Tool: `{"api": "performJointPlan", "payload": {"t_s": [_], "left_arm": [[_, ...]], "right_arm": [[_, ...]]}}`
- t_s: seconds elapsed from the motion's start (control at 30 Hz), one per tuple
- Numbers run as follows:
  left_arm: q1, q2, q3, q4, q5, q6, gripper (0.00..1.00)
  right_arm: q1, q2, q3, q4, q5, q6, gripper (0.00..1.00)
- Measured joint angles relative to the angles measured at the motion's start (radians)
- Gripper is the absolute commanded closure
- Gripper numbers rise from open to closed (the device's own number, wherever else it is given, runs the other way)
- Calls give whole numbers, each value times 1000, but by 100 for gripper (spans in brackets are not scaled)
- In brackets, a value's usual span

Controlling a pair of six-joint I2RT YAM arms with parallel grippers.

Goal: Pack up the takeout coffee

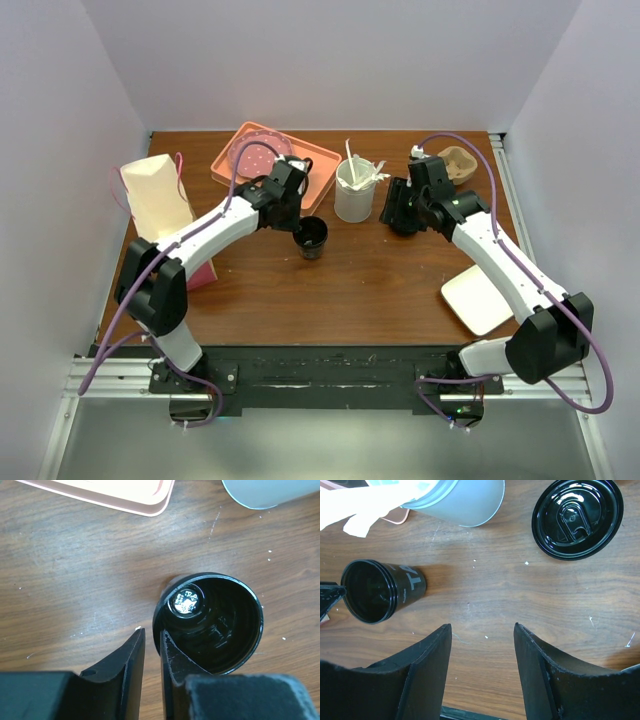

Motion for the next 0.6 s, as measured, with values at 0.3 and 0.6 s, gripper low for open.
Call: {"api": "performJointPlan", "payload": {"t_s": [0.3, 0.6], "left_arm": [[6, 27, 19, -5, 1, 13, 85], [6, 34, 24, -12, 3, 16, 97]], "right_arm": [[0, 0, 0, -1, 1, -2, 44], [0, 0, 0, -1, 1, -8, 44]]}}
